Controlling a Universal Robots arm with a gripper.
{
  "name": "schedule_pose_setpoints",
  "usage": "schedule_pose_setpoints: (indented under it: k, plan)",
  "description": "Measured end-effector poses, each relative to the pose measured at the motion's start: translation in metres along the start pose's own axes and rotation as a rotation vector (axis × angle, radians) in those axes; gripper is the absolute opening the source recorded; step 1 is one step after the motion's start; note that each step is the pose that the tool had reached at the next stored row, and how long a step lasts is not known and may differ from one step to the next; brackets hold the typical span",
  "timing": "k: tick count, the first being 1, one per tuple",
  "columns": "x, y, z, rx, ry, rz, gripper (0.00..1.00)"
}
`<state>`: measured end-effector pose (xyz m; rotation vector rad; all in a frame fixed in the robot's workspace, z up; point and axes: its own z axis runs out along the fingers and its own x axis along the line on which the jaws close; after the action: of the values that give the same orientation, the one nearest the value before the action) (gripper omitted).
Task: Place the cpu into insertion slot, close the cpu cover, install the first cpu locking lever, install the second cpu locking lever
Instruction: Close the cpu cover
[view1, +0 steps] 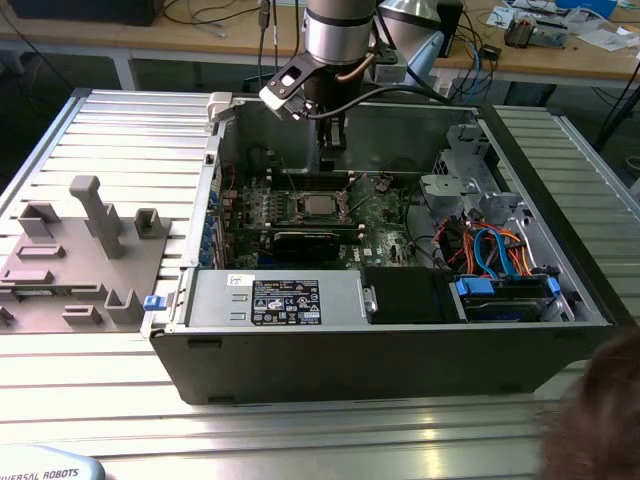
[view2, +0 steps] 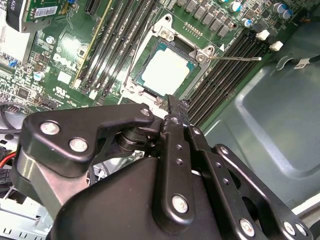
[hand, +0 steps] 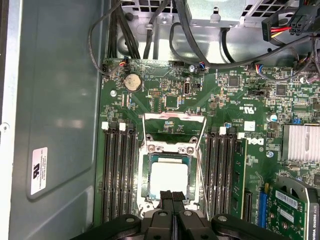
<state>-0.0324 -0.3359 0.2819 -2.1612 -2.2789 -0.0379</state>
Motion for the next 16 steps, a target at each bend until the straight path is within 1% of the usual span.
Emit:
schedule_pose_setpoints:
  k: [8,16]
  plan:
    - [-0.0001,0.0019,0.0004,0.0000,-0.0005,0.000,0.11]
    - [-0.0003,0.0057,0.0006,0.0001,-0.0006,0.000,0.11]
